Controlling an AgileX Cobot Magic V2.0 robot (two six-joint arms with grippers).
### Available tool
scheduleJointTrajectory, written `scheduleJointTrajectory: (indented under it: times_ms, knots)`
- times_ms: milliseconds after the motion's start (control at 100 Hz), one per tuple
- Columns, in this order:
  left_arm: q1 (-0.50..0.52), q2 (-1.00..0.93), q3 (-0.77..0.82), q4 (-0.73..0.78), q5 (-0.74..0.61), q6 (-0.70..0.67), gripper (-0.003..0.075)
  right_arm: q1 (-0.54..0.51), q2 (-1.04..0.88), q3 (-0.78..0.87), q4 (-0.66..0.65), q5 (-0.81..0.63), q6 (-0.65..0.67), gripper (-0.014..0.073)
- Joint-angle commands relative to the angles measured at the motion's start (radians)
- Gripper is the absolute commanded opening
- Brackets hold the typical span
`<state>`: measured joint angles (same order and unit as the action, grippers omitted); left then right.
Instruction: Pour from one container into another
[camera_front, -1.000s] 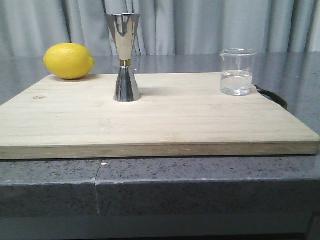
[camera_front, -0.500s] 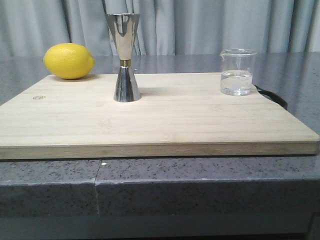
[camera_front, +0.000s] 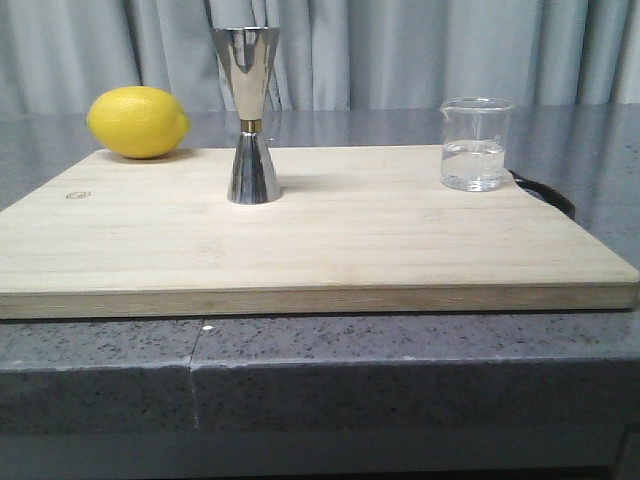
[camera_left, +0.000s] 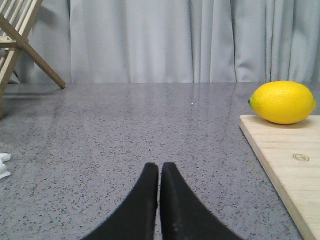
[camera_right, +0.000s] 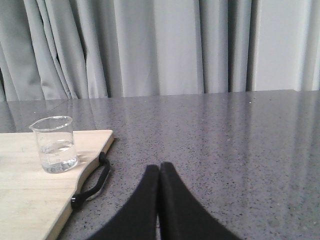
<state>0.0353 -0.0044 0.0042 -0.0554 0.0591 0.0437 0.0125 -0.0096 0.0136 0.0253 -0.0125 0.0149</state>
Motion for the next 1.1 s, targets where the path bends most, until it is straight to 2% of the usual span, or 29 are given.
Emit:
scheduleJointTrajectory:
  times_ms: [0, 170, 290, 560, 890, 980, 1090]
  knots:
    - [0.0, -0.026, 0.036, -0.011, -0.081, -0.006, -0.0019, 0.003, -0.019, 0.027, 0.0, -0.081, -0.005, -0.0067]
    - [0.0, -0.026, 0.036, -0.023, -0.081, -0.006, -0.0019, 0.003, -0.019, 0.027, 0.0, -0.081, -0.003, -0.0067]
    - [0.0, -0.026, 0.036, -0.086, -0.081, -0.006, -0.0019, 0.003, -0.019, 0.027, 0.002, -0.081, 0.016, -0.0067]
    - [-0.015, -0.026, 0.013, -0.313, -0.086, -0.006, -0.002, 0.003, -0.019, -0.025, 0.152, -0.047, 0.108, -0.0067]
    - [-0.119, 0.051, -0.191, -0.33, 0.112, -0.004, -0.002, 0.003, 0.073, -0.297, 0.187, 0.263, 0.101, -0.0067]
    - [-0.159, 0.119, -0.259, -0.33, 0.167, 0.005, -0.002, 0.003, 0.148, -0.383, 0.187, 0.337, 0.059, -0.0067]
    - [-0.217, 0.223, -0.339, -0.33, 0.218, 0.03, -0.0019, 0.003, 0.259, -0.504, 0.187, 0.456, -0.054, -0.0067]
